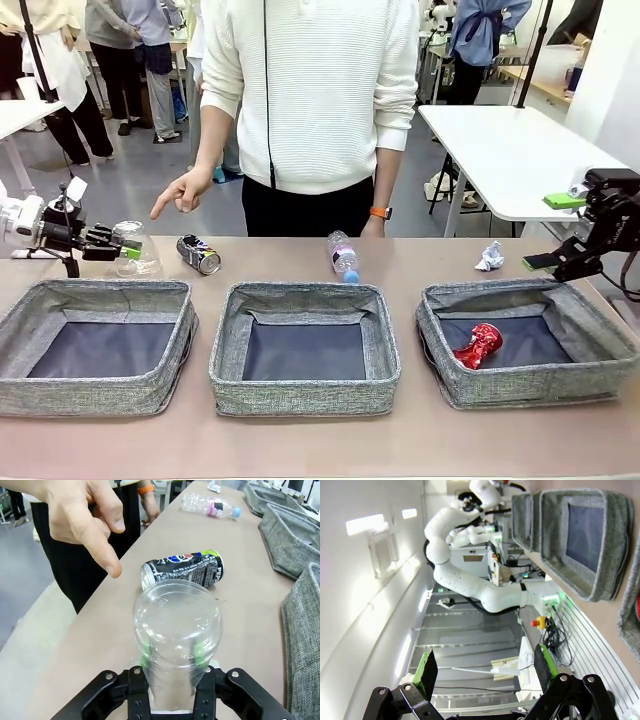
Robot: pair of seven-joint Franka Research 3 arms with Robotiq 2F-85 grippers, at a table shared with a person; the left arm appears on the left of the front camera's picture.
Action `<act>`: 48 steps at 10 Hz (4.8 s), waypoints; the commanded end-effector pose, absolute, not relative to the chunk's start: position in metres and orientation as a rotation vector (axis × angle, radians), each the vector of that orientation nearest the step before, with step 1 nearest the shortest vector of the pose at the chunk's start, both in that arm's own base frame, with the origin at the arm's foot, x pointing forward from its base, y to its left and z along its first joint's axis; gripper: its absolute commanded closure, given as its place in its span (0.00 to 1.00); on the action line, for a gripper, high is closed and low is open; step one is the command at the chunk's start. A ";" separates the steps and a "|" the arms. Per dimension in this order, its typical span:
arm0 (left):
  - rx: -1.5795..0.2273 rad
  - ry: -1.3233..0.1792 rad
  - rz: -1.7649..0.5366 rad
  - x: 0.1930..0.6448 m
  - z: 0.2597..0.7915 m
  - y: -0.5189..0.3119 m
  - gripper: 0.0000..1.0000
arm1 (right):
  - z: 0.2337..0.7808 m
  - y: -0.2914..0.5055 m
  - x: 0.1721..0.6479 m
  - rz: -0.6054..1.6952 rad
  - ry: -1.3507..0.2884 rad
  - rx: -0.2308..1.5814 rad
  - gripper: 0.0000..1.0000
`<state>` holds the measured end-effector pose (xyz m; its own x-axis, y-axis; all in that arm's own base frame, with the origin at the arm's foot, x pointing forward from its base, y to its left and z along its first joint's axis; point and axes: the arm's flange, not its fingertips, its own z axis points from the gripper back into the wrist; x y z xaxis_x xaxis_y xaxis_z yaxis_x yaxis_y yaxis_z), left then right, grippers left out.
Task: Sort the waste into the appropriate baskets.
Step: Pick up the waste item pointed out by the person.
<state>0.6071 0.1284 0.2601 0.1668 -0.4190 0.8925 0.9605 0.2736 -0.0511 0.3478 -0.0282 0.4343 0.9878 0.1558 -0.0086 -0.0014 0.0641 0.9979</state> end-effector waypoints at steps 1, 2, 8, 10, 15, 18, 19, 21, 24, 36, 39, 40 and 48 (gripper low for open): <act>-0.747 -0.896 -1.099 0.605 0.262 0.125 0.64 | 0.440 -0.028 0.349 0.107 0.135 1.514 0.00; -0.749 -0.881 -1.074 0.601 0.270 0.128 0.64 | 0.440 -0.028 0.349 0.107 0.135 1.514 0.00; -0.530 -0.346 -0.757 0.524 0.449 0.139 0.64 | 0.440 -0.028 0.349 0.107 0.135 1.514 0.00; -0.522 -0.295 -0.590 0.520 0.473 0.130 0.64 | 0.440 -0.028 0.349 0.107 0.135 1.514 0.00; -0.516 -0.274 -0.527 0.513 0.475 0.129 0.64 | 0.440 -0.028 0.349 0.107 0.135 1.514 0.00; -0.516 -0.274 -0.527 0.513 0.475 0.129 0.64 | 0.440 -0.028 0.349 0.107 0.135 1.514 0.00; -0.516 -0.274 -0.527 0.513 0.475 0.129 0.64 | 0.440 -0.028 0.349 0.107 0.135 1.514 0.00; -0.450 -0.182 -0.467 0.511 0.505 0.108 0.64 | 0.440 -0.028 0.349 0.107 0.135 1.514 0.00; -0.420 -0.176 -0.524 0.473 0.587 0.023 0.64 | 0.440 -0.028 0.349 0.107 0.135 1.514 0.00; -0.102 0.055 -0.036 0.397 0.733 -0.314 0.64 | 0.440 -0.028 0.349 0.107 0.135 1.514 0.00; -0.153 0.022 -0.057 0.395 0.755 -0.328 0.64 | 0.440 -0.028 0.349 0.107 0.135 1.514 0.00; -0.151 0.016 -0.072 0.392 0.759 -0.326 0.64 | 0.440 -0.028 0.349 0.107 0.135 1.514 0.00; -0.169 0.007 -0.087 0.393 0.757 -0.326 0.64 | 0.440 -0.028 0.349 0.107 0.135 1.514 0.00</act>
